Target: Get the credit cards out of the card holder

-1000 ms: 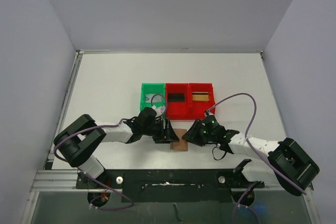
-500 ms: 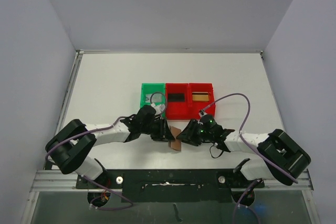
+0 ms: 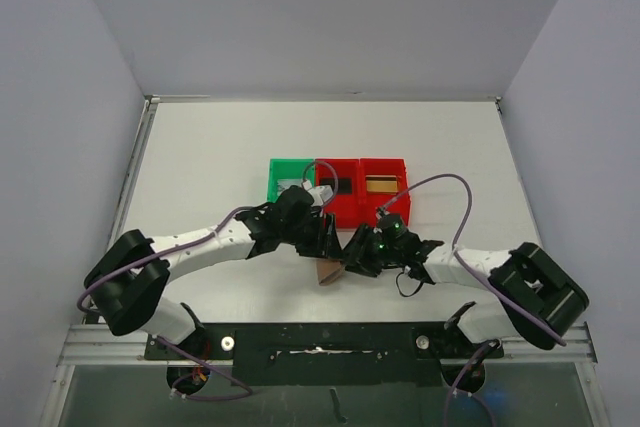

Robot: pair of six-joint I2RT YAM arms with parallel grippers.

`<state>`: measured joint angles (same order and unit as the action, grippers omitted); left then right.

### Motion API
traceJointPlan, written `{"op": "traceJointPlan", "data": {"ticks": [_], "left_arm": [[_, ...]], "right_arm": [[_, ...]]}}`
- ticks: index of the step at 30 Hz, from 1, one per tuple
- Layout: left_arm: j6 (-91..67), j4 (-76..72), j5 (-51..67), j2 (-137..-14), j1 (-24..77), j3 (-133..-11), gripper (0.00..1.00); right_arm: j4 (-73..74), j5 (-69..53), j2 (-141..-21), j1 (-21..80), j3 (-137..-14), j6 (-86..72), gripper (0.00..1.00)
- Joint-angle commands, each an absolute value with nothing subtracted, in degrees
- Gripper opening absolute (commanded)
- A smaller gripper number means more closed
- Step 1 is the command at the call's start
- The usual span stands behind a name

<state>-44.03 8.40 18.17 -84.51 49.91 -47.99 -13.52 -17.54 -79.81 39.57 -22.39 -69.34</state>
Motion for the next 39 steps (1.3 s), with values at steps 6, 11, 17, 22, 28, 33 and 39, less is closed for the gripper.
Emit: {"op": "traceJointPlan", "data": {"ticks": [6, 11, 17, 22, 28, 33, 39], "left_arm": [[-41.8, 11.2, 9.3, -81.9, 51.7, -50.1, 0.54], [-43.3, 12.1, 1.7, -76.3, 50.8, -48.2, 0.59], [-48.7, 11.3, -0.5, -67.9, 45.1, -42.2, 0.69], [-53.4, 9.3, 1.0, -60.4, 38.4, -35.4, 0.88], [-57.2, 6.7, 4.0, -55.3, 33.2, -29.7, 0.91], [-58.0, 3.7, 7.6, -55.8, 32.4, -28.2, 0.91], [-56.0, 6.2, 9.2, -57.5, 31.9, -29.6, 0.88]], "right_arm": [[24.4, 5.4, -61.1, 39.6, -27.2, -66.0, 0.57], [25.5, 5.7, -53.4, 39.6, -28.1, -62.9, 0.77], [17.0, 7.8, -47.1, 39.6, -26.5, -62.9, 0.85], [5.8, 4.1, -43.5, 39.5, -19.7, -63.6, 0.97], [5.7, 0.3, -52.3, 41.2, -23.3, -61.7, 0.97], [21.8, 12.4, -67.0, 49.5, -38.8, -60.0, 0.83], [31.2, 20.0, -79.9, 55.3, -51.2, -62.9, 0.68]]}}
